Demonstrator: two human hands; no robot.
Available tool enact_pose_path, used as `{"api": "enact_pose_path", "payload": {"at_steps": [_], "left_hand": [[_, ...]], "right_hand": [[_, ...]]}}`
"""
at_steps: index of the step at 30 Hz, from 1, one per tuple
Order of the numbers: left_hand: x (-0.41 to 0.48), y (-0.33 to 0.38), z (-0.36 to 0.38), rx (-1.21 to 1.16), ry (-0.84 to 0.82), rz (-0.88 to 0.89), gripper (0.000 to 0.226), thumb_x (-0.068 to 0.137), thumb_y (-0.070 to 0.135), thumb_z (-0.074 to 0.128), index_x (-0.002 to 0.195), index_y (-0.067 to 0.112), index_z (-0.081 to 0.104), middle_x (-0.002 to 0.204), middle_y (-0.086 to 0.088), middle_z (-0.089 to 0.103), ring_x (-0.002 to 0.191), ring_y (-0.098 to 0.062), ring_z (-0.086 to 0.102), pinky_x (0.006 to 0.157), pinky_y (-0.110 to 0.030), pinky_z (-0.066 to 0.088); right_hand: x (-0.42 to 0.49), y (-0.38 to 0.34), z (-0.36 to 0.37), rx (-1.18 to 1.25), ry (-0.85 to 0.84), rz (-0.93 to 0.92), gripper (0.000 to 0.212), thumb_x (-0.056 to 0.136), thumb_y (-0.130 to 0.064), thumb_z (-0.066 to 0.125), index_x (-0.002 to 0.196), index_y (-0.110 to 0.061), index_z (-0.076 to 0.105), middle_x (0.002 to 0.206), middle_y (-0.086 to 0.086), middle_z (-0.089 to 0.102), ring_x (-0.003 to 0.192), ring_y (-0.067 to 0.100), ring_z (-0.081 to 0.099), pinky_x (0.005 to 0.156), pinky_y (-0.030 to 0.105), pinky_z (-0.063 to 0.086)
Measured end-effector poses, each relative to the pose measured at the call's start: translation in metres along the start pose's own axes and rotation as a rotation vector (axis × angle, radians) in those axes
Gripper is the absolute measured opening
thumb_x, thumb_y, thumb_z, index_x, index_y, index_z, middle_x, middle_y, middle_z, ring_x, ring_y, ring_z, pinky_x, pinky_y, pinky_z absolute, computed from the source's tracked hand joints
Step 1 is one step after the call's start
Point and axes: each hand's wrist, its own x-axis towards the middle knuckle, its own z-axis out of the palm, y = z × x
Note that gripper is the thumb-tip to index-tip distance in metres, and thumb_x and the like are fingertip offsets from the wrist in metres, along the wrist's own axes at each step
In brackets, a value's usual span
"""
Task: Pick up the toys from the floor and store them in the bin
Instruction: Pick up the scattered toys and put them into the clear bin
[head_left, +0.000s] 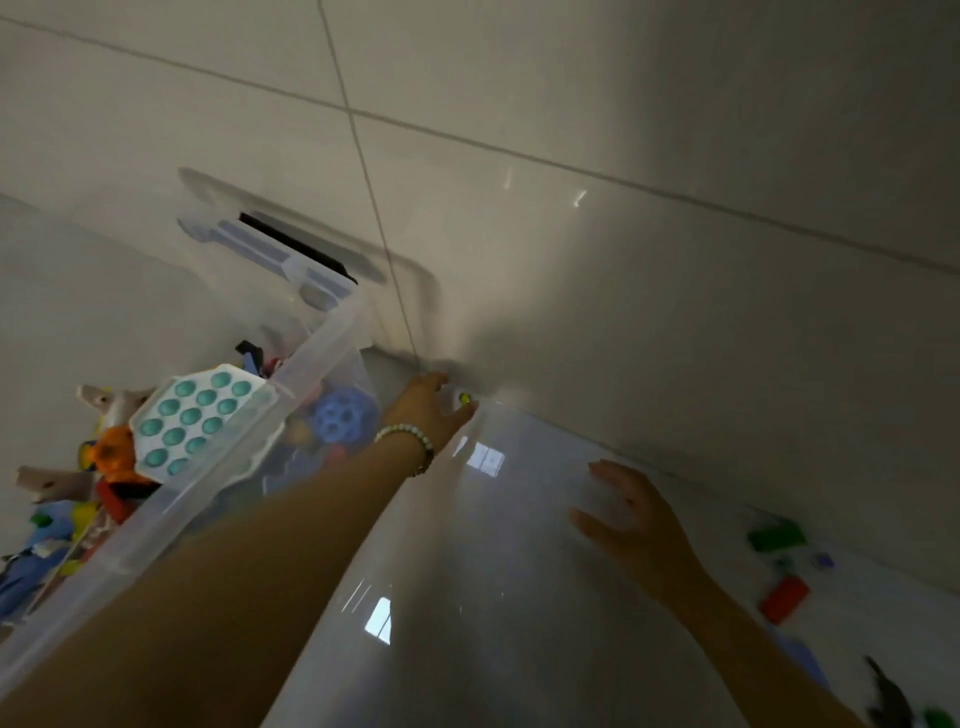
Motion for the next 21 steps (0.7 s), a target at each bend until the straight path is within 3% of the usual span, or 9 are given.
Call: {"api": "enact_pose_path", "payload": {"at_steps": [4,8,12,15,18,21], "left_hand": [[0.015,0.000,0.014,0.105,0.103,0.014,0.037,0.078,0.045,0.063,0.108,0.023,0.063,0.107,-0.002,0.067,0.100,-0.024,0.063,0.085,-0.030,0.047],[0.022,0.000,0.018,0.213,0.172,0.037,0.029,0.078,0.041,0.064,0.101,0.023,0.066,0.103,-0.003,0.069,0.099,-0.026,0.063,0.078,-0.029,0.045],[0.021,0.007,0.023,0.199,0.146,0.054,0.019,0.082,0.031,0.063,0.094,0.018,0.070,0.102,-0.011,0.068,0.097,-0.031,0.061,0.079,-0.030,0.046],[0.007,0.013,0.028,0.169,0.163,0.058,0.018,0.083,0.031,0.062,0.094,0.019,0.070,0.102,-0.009,0.068,0.097,-0.030,0.061,0.081,-0.031,0.046],[-0.017,0.019,0.027,0.091,0.182,0.091,0.018,0.082,0.036,0.064,0.092,0.022,0.068,0.096,0.002,0.068,0.089,-0.021,0.062,0.077,-0.028,0.044],[-0.052,0.029,0.029,0.034,0.120,0.124,0.016,0.083,0.035,0.064,0.091,0.021,0.065,0.089,0.007,0.063,0.078,-0.015,0.058,0.071,-0.024,0.042]], "right_hand": [[0.008,0.022,-0.003,-0.144,0.029,-0.090,0.052,0.072,-0.024,0.079,0.118,-0.030,0.055,0.132,-0.007,0.048,0.123,0.009,0.045,0.102,0.022,0.034],[0.010,0.034,-0.003,-0.223,0.052,-0.128,0.052,0.072,-0.023,0.079,0.120,-0.024,0.057,0.135,-0.004,0.046,0.127,0.014,0.042,0.108,0.031,0.034],[0.010,0.043,-0.003,-0.399,0.026,-0.207,0.050,0.075,-0.027,0.077,0.121,-0.019,0.060,0.139,-0.001,0.044,0.131,0.011,0.034,0.107,0.018,0.024],[0.007,0.047,-0.002,-0.485,0.020,-0.235,0.052,0.076,-0.032,0.075,0.124,-0.019,0.060,0.143,0.000,0.042,0.135,0.014,0.033,0.109,0.019,0.023],[0.007,0.047,-0.002,-0.539,-0.016,-0.229,0.059,0.080,-0.039,0.068,0.134,-0.023,0.049,0.151,-0.003,0.030,0.142,0.014,0.023,0.113,0.023,0.021],[-0.005,0.043,-0.007,-0.595,-0.133,-0.180,0.064,0.086,-0.045,0.059,0.142,-0.027,0.034,0.156,-0.008,0.013,0.145,0.009,0.009,0.115,0.021,0.009]]}}
